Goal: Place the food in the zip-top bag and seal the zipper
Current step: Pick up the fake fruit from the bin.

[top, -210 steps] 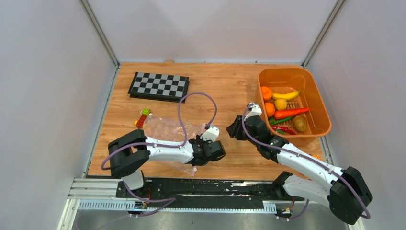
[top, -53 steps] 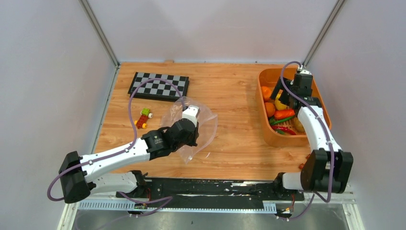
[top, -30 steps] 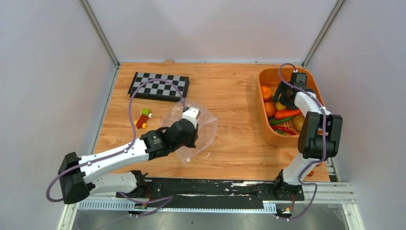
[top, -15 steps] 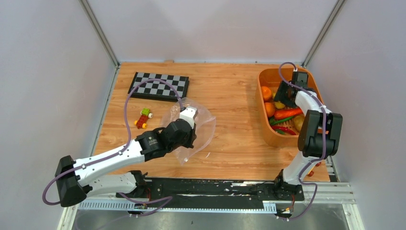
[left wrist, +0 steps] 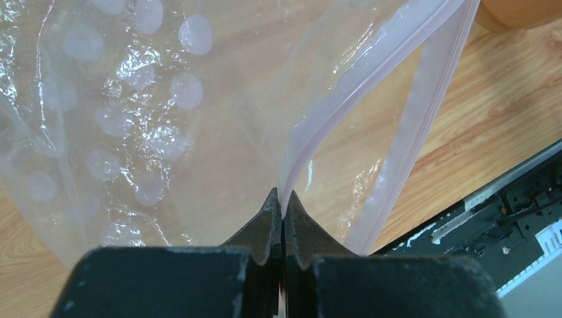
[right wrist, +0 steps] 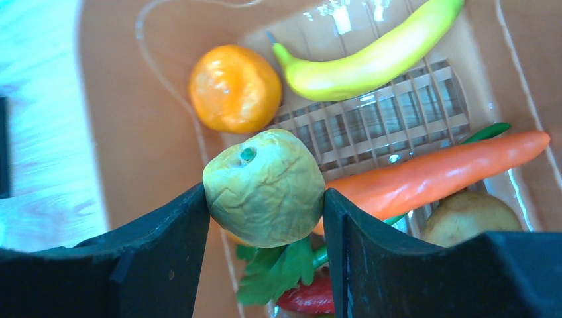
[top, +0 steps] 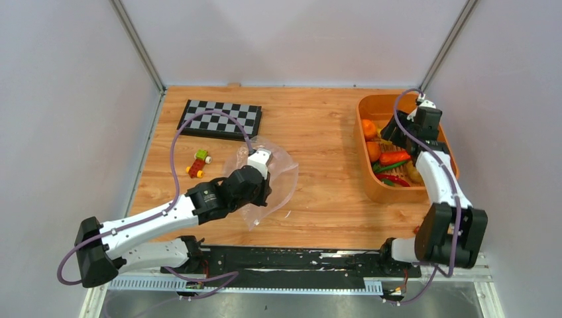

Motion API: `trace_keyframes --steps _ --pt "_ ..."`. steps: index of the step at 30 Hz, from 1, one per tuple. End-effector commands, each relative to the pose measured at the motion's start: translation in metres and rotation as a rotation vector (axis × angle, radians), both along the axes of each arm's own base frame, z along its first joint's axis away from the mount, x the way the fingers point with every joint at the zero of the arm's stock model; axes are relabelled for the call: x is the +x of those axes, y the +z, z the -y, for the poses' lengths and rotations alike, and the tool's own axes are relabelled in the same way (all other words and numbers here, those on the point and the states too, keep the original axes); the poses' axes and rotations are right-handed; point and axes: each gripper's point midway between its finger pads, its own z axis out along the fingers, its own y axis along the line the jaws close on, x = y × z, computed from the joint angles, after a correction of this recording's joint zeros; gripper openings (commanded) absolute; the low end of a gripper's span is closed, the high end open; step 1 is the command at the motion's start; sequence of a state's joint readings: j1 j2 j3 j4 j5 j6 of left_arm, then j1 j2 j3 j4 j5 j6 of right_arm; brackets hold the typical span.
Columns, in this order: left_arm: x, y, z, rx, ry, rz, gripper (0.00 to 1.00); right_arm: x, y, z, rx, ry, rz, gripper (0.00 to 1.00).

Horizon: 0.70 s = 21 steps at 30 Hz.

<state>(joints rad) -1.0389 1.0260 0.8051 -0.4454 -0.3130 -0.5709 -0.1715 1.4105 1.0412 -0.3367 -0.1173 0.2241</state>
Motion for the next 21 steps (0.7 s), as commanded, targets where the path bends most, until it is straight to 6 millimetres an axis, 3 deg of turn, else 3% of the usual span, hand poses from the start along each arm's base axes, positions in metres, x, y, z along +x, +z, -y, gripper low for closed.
trace_keyframes --steps 1,6,10,14,21 --pt "-0.001 0.011 0.002 -0.055 0.001 0.009 0.0 -0.011 0.043 -0.022 0.103 0.034 0.184 0.29" --pt "-0.001 0.01 0.003 -0.075 0.01 0.009 0.0 -0.048 0.077 -0.053 0.216 0.109 0.287 0.3" --pt "-0.001 0.01 0.004 -0.098 0.015 0.005 0.0 -0.08 0.101 -0.091 0.357 0.259 0.36 0.31" --pt "-0.001 0.008 0.01 -0.126 0.016 0.002 0.0 -0.123 0.125 -0.137 0.518 0.477 0.438 0.3" --pt "-0.001 0.009 0.027 -0.161 -0.015 -0.024 0.0 -0.194 0.134 -0.201 0.531 0.792 0.505 0.3"
